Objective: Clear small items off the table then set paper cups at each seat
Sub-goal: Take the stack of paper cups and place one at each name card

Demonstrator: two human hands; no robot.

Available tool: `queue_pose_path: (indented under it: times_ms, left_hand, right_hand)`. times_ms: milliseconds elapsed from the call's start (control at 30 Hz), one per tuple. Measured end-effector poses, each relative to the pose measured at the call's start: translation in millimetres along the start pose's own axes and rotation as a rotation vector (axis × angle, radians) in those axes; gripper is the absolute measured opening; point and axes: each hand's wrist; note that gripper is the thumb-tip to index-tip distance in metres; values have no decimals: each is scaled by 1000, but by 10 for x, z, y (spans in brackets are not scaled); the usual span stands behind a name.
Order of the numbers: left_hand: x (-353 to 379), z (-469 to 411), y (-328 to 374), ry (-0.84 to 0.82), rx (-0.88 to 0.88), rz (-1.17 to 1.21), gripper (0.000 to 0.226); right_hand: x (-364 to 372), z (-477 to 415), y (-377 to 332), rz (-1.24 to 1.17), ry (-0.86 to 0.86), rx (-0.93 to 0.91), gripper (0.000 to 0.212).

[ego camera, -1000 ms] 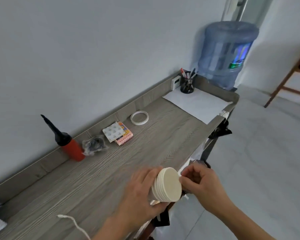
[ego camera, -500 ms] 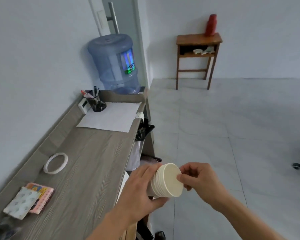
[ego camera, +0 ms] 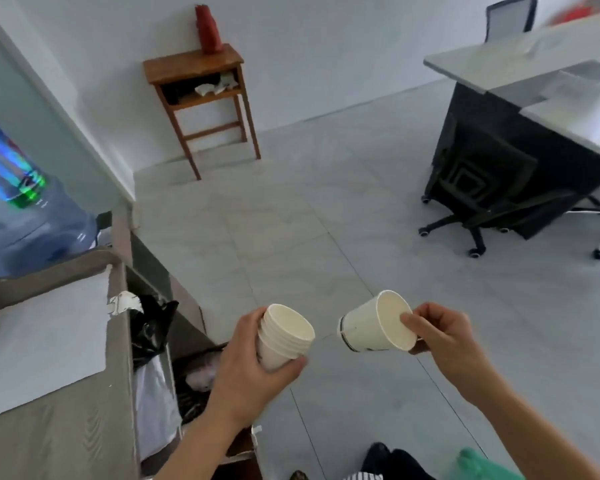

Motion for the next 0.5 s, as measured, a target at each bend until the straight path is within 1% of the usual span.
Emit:
queue_pose_path:
  times_ms: [67, 167, 333, 500]
  left_hand:
    - [234, -254, 124, -55, -5, 46, 70]
    - [653, -625, 342, -134, -10, 104, 68]
    - [1413, -1178, 796, -256, 16, 128, 65]
    - [2031, -1666, 1357, -377, 97, 104, 64]
  right_hand:
    - [-321, -72, 119, 57, 104, 3, 23]
    - [-767, -190, 284, 135, 208, 33, 22]
    - [-1476, -499, 566, 202, 298, 117, 24]
    - [-2114, -864, 569, 189, 368, 140, 26]
Point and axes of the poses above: each hand's wrist, its own z-axis away from the middle knuckle, its own x-axis out of the palm, y = z × x, and after that the axes turned 3 degrees about -x, right-handed
